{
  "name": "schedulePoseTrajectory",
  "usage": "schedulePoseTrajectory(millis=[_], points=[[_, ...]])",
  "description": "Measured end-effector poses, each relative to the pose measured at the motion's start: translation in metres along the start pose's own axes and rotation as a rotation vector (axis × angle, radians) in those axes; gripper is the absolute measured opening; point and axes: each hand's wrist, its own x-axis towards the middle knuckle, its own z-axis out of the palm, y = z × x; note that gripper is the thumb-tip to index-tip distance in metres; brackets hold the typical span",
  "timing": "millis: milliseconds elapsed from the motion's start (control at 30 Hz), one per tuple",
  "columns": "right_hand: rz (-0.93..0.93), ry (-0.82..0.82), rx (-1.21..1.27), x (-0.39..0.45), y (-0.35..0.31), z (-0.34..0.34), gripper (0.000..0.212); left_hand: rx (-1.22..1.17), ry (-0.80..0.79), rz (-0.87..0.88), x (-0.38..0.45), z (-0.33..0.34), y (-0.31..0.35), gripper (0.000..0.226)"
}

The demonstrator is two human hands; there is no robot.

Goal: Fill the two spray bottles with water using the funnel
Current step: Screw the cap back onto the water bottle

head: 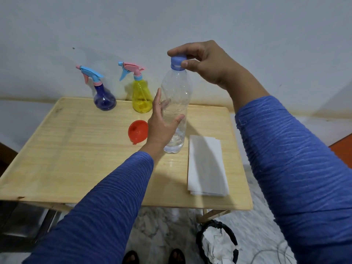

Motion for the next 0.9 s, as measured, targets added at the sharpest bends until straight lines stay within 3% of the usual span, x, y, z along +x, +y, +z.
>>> schedulePoseTrajectory(millis=[200,367,533,700,900], points=[[0.053,0.259,0.015,0.005,0.006,0.016,0.031,-0.015,-0.001,-0.010,0.001,0.001,0.000,0.095],[0.166,0.124,0.392,0.001,0.012,0.023,0.034,0.006,-0.027,-0.003,0.003,0.003,-0.001,0.095],[0.141,0.392,0.261,0.007,0.005,0.052,0.026,-0.002,-0.001,0.006,0.002,-0.001,-0.003,0.093],[0.152,0.120,0.430,0.004,0.008,0.033,0.023,-0.003,-0.006,-0.015,0.001,-0.002,-0.003,0.095],[0.201,0.395,0.315,0.000,0.005,0.050,0.032,0.017,0.000,0.005,0.002,0.002,-0.002,0.094]])
